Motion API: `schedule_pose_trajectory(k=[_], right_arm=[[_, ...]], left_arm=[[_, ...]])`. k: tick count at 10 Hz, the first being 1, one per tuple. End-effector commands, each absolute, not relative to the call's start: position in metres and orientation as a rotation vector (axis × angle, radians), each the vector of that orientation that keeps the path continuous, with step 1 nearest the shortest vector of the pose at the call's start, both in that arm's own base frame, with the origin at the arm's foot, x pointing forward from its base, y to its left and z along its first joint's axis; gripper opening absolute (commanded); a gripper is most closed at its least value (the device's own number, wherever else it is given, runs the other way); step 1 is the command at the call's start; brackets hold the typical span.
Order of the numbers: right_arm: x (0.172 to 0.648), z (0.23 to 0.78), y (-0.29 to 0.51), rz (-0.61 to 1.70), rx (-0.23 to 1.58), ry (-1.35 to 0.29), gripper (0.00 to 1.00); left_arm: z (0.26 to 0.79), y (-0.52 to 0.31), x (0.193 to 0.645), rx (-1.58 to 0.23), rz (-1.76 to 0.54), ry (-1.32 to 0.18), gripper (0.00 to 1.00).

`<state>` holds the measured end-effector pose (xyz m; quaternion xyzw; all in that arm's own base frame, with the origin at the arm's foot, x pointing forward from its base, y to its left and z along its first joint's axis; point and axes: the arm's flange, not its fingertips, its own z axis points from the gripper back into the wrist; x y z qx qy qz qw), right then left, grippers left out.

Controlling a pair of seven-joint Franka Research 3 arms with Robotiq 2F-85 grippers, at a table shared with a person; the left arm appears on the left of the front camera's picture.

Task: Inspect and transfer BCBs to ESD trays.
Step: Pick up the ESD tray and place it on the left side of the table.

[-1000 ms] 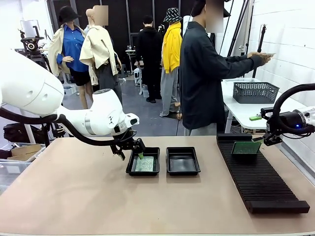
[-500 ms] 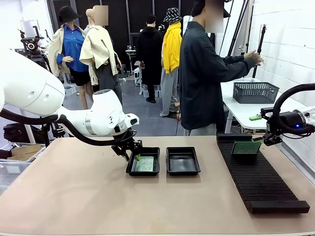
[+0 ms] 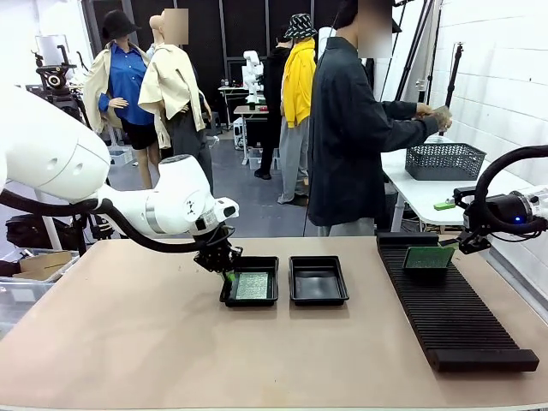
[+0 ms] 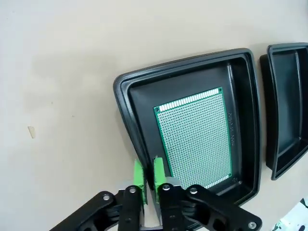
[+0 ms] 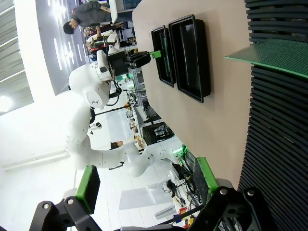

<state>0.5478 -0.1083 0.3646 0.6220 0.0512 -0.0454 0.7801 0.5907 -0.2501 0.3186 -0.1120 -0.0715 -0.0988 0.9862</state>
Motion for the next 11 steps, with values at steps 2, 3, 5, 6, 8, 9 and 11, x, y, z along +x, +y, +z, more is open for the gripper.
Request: schedule_pose_trajectory(k=[2,3,5,6,8,9,11], right_arm=[[0.548,0.365,-0.107,-0.092,1.341,0.116,1.00],[0.548,0.365,-0.107,-0.092,1.341,0.116,1.00],[0.548,0.365,-0.107,-0.092,1.341,0.116,1.00],[0.548,0.365,-0.107,-0.092,1.341,0.116,1.00],[0.548,0.365,-0.107,-0.092,1.341,0.116,1.00],[0.548,0.365,-0.107,-0.092,1.341,0.116,1.00],[0.548,0.365,-0.107,-0.092,1.341,0.116,1.00]], left_arm=[[0.320,-0.253,0.590,-0.226,-0.204,-0.154,0.00],[0.320,-0.253,0.590,-0.226,-0.204,-0.154,0.00],[0.320,-0.253,0.590,-0.226,-0.204,-0.154,0.00],[0.320,-0.253,0.590,-0.226,-0.204,-0.154,0.00],[0.319,-0.253,0.590,-0.225,-0.204,-0.145,0.00],[0.322,-0.240,0.588,-0.205,-0.199,-0.157,0.00],[0.328,-0.207,0.582,-0.245,-0.189,-0.157,0.00]])
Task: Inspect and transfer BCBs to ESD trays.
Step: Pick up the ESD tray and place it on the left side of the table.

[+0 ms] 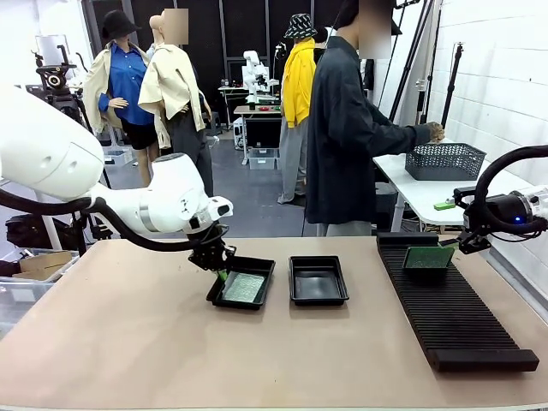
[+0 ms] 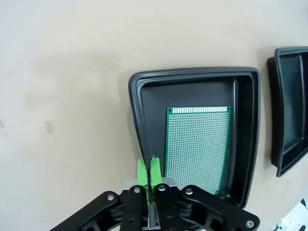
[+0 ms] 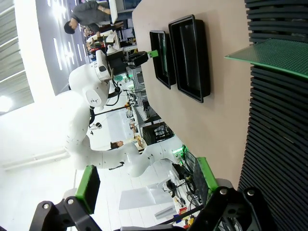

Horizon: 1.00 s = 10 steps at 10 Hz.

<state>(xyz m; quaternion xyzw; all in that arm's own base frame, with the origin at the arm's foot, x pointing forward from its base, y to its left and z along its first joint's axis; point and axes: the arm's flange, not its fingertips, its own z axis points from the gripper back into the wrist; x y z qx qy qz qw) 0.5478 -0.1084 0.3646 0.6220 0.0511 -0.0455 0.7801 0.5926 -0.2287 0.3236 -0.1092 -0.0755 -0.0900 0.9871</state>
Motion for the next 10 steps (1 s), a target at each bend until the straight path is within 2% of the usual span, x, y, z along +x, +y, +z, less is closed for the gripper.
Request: schedule_pose_trajectory(k=[1,7,10], right_arm=[[0.548,0.365,-0.107,-0.092,1.341,0.116,1.00],[0.548,0.365,-0.107,-0.092,1.341,0.116,1.00],[0.548,0.365,-0.107,-0.092,1.341,0.116,1.00]], left_arm=[[0.331,-0.192,0.581,-0.271,-0.178,-0.154,0.00],[0.324,-0.087,0.583,-0.242,-0.094,-0.171,0.00],[0.328,-0.034,0.586,-0.283,-0.082,-0.189,0.00]])
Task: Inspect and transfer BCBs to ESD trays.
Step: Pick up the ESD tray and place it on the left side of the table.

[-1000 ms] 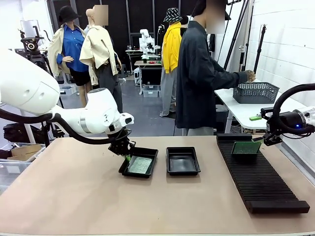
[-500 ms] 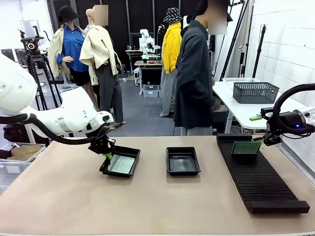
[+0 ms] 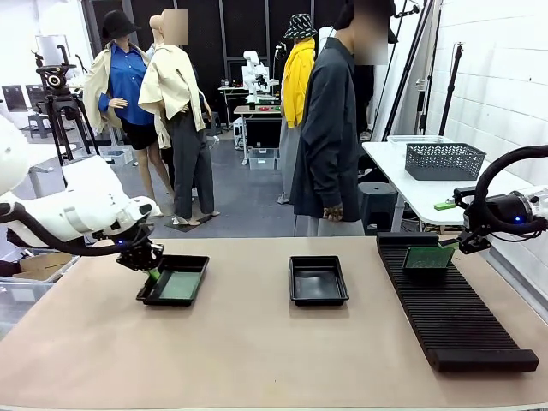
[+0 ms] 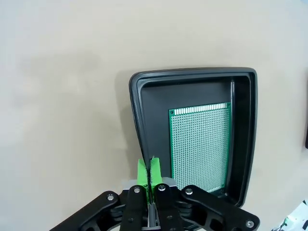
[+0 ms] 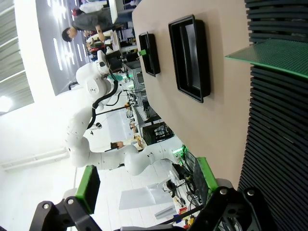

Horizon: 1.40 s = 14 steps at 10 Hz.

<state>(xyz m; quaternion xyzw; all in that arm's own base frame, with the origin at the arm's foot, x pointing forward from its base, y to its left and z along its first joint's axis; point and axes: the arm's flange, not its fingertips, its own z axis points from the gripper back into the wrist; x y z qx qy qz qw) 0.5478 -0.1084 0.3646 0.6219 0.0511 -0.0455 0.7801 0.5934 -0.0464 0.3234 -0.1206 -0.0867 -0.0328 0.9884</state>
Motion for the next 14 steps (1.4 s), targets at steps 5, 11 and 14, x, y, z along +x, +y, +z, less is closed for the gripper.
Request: schedule_pose_trajectory(k=[5,11,14], right_arm=[[0.548,0.365,-0.107,-0.092,1.341,0.116,1.00],[0.548,0.365,-0.107,-0.092,1.341,0.116,1.00],[0.548,0.365,-0.107,-0.092,1.341,0.116,1.00]], left_arm=[[0.331,0.047,0.591,-0.268,-0.128,-0.169,0.00],[0.325,0.121,0.579,-0.262,-0.070,-0.127,0.00],[0.321,0.127,0.580,-0.277,-0.055,-0.132,0.00]])
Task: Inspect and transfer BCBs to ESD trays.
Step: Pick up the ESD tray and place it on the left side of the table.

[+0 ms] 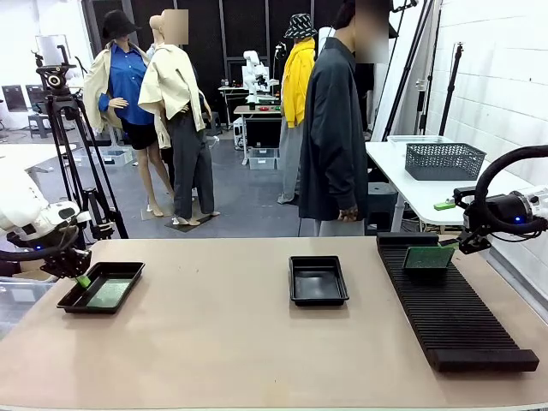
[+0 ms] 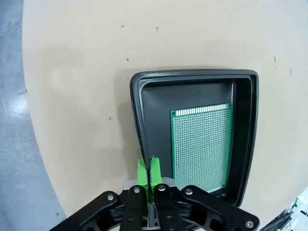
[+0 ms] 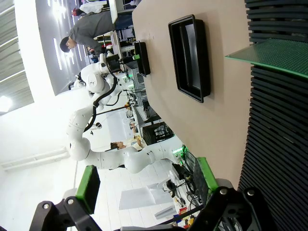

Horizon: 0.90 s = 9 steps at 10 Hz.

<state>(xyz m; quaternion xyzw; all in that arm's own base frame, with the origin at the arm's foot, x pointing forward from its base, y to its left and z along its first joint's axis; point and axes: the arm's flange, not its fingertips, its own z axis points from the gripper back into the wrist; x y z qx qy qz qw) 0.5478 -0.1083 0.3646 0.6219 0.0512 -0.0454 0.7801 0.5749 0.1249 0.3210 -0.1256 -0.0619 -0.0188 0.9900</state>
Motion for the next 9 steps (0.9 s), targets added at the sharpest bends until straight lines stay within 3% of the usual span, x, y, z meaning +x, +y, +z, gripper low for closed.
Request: schedule_pose_trajectory(k=[1,2,6,7,9], right_arm=[[0.548,0.365,-0.107,-0.092,1.341,0.116,1.00],[0.548,0.365,-0.107,-0.092,1.341,0.116,1.00],[0.548,0.365,-0.107,-0.092,1.341,0.116,1.00],[0.548,0.365,-0.107,-0.092,1.341,0.116,1.00],[0.548,0.365,-0.107,-0.092,1.341,0.116,1.00]], left_arm=[[0.321,0.127,0.581,-0.283,-0.053,-0.135,0.00],[0.324,0.128,0.581,-0.308,-0.059,-0.116,0.08],[0.356,0.130,0.575,-0.356,-0.020,-0.157,0.87],[0.365,0.131,0.570,-0.355,-0.017,-0.177,1.00],[0.378,0.132,0.561,-0.338,-0.003,-0.194,1.00]])
